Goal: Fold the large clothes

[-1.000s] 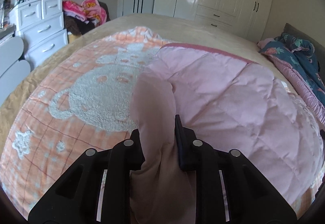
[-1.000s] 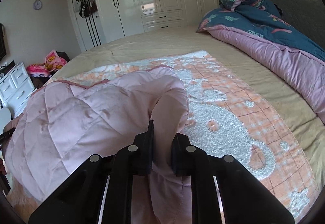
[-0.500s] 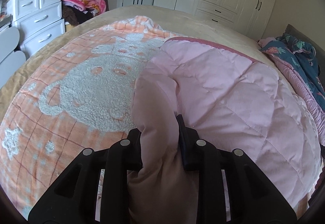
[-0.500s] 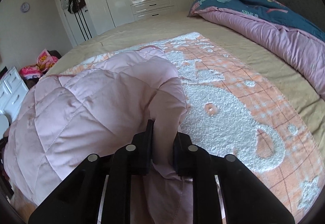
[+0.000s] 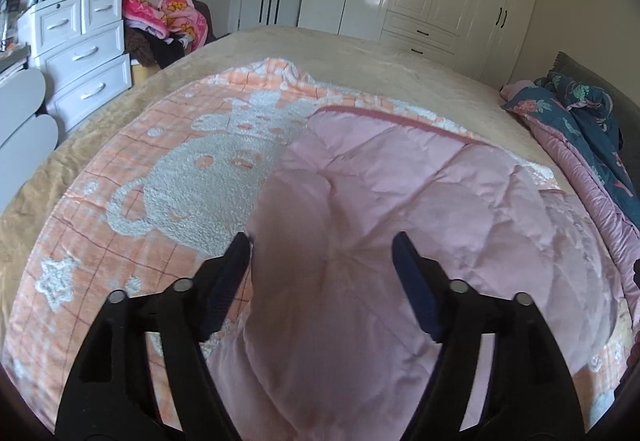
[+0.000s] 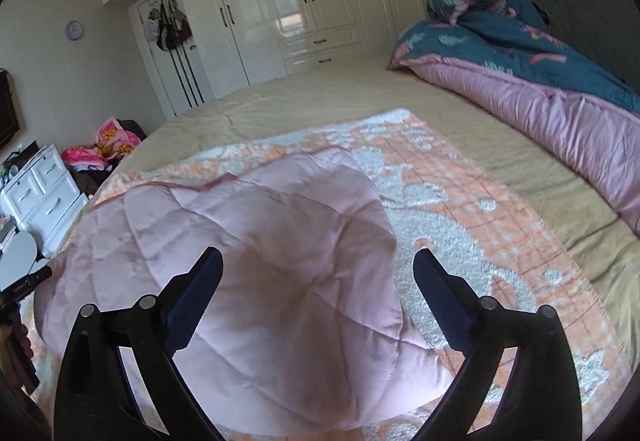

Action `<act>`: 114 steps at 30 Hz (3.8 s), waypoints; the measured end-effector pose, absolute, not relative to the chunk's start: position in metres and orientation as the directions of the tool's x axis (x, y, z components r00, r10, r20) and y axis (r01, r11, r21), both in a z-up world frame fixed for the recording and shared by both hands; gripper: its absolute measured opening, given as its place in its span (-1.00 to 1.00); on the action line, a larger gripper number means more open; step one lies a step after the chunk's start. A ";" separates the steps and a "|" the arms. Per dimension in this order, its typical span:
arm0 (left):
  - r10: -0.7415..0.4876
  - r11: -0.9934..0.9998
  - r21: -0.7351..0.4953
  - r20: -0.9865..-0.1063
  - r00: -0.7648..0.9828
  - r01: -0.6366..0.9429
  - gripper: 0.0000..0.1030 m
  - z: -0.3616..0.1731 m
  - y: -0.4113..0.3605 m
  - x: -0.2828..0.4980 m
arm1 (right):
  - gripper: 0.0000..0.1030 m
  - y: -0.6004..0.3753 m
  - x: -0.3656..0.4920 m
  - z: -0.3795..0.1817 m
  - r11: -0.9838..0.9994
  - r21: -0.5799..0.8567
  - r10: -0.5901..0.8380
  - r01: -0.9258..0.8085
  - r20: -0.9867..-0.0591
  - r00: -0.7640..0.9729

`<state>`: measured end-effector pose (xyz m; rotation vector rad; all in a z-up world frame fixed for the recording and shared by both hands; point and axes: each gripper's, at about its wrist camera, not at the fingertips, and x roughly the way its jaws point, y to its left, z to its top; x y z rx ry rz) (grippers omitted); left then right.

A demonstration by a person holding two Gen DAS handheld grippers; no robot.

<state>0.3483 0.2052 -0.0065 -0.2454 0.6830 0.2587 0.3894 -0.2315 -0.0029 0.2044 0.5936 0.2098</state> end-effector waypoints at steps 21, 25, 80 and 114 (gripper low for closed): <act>0.192 0.942 -0.116 -0.583 0.790 -0.315 0.82 0.042 0.179 0.273 | 0.91 -0.223 0.324 0.067 0.954 0.227 0.272 -0.194 -0.387 0.881; 0.210 0.940 -0.097 -0.591 0.779 -0.327 0.82 0.036 0.178 0.262 | 0.92 -0.221 0.313 0.063 0.967 0.189 0.235 -0.173 -0.388 0.891; -0.174 0.641 -0.646 -0.648 0.741 -0.415 0.84 -0.098 0.225 0.302 | 0.92 -0.245 0.391 -0.120 0.669 0.734 0.518 0.117 -0.574 0.634; -0.073 0.825 -0.475 -0.625 0.778 -0.305 -0.29 -0.064 0.202 0.318 | -0.25 -0.209 0.388 -0.078 0.814 0.557 0.488 -0.163 -0.505 0.712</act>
